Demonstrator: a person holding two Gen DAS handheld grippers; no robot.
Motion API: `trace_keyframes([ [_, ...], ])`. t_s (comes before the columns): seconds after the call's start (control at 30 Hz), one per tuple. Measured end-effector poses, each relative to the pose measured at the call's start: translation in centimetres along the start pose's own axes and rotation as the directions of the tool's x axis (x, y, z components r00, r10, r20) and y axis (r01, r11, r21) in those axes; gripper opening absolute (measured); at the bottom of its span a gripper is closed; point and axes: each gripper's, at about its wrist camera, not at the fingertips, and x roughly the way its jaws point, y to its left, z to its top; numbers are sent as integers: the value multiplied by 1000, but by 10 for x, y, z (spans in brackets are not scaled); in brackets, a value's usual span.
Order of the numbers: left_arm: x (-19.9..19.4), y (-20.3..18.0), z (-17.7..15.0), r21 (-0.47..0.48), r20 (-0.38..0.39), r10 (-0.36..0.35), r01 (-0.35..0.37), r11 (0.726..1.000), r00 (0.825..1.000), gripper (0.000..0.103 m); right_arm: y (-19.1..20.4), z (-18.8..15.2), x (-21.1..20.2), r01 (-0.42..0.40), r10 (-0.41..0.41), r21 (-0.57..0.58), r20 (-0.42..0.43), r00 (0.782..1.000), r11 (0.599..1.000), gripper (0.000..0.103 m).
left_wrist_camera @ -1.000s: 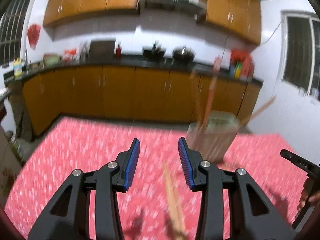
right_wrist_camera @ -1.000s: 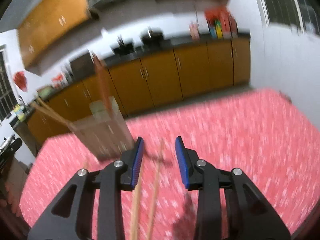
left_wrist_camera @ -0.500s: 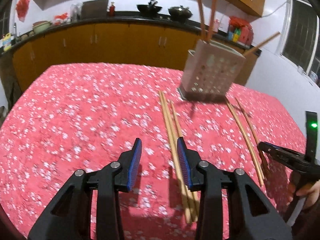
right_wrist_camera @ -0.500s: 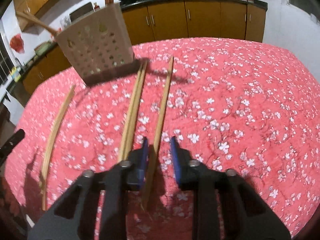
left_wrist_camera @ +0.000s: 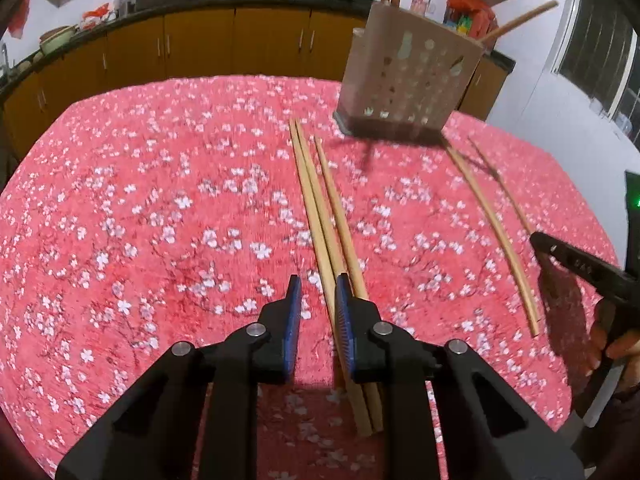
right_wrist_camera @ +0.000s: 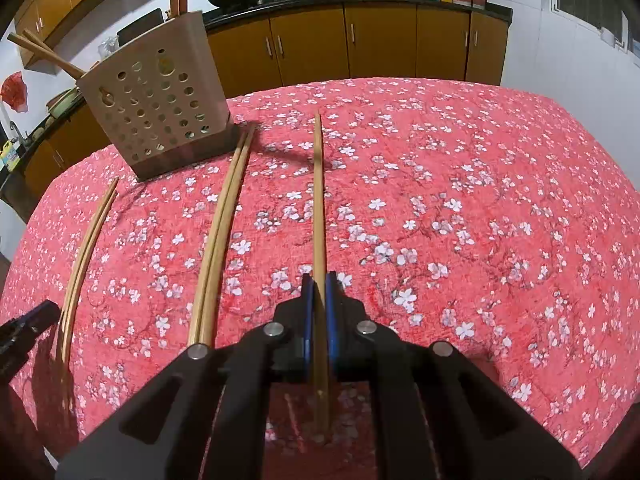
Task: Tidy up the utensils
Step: 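Move both tools back down to the remaining chopsticks on the table, then close the left tool on a chopstick while the right tool holds another chopstick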
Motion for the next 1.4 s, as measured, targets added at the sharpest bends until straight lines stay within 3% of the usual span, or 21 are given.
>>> trace_keyframes([
  [0.2, 4, -7, 0, 39, 2, 37, -37, 999, 999, 17, 4, 0, 0, -5, 5, -12, 0, 1000, 1000, 8],
  [0.33, 7, -8, 2, 45, 5, 66, -66, 997, 998, 8, 9, -3, -2, -21, 21, -30, 0, 1000, 999, 10],
  [0.47, 10, -4, 8, 51, 6, 89, -89, 995, 996, 7, 13, -3, -2, -7, 8, -62, 6, 1000, 998, 9],
  [0.7, 15, 34, 25, -26, 8, 151, -151, 988, 989, 7, 4, 7, 5, 16, -16, -47, 13, 1000, 999, 8],
  [0.9, 14, 57, 30, -88, 18, 107, -105, 991, 994, 7, -4, 13, 10, 16, -16, -23, 20, 1000, 1000, 8],
  [1.4, 11, 57, 26, -111, 26, 93, -90, 990, 995, 8, -5, 13, 11, 18, -18, -26, 20, 1000, 999, 8],
])
